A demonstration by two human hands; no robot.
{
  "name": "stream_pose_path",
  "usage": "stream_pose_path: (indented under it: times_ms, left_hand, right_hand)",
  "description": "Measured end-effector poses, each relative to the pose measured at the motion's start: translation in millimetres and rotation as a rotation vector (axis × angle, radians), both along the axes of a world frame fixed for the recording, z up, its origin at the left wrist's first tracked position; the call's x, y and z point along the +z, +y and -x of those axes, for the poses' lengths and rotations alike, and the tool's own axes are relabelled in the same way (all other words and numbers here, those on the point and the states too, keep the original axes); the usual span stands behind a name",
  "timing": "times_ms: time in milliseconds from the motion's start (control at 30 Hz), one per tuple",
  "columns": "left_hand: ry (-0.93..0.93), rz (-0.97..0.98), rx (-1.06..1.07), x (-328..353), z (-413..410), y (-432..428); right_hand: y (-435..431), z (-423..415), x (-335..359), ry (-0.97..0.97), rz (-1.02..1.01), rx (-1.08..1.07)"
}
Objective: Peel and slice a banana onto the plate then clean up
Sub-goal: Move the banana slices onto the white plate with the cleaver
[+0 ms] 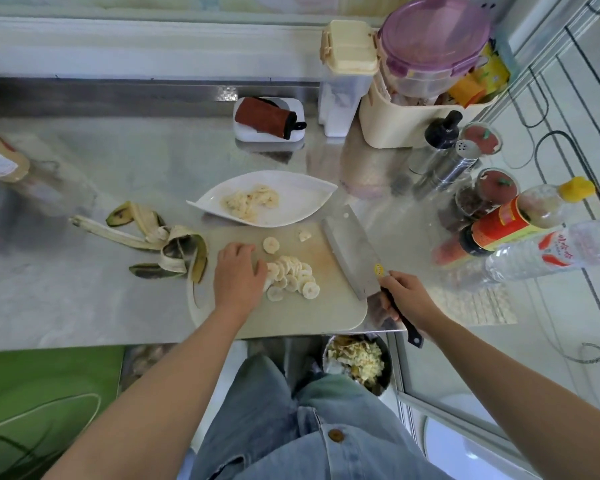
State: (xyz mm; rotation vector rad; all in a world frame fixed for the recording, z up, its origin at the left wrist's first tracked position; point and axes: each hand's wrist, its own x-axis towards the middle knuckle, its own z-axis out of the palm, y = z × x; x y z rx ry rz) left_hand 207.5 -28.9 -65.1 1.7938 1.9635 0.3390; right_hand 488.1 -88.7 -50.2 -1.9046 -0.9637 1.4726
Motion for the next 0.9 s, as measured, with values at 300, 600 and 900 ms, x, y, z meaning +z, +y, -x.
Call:
stream_pose_path:
  times_ms: [300,600,900]
  left_hand:
    - [-0.041,0.036,-0.077,-2.7,1.1,-7.7]
    - [0.012,-0.002,-0.255,-12.1,-2.3,-18.1]
    - [-0.006,-0.031,-0.177,-13.9,-11.0,-19.9]
  right_hand:
    - [10.5,10.4,-15.8,0.013,0.065,0.210]
    - [13.8,29.1,-17.0,0.046,0.126,0.354]
    - [12.4,32.0,-15.2,0.150,0.183,0.372]
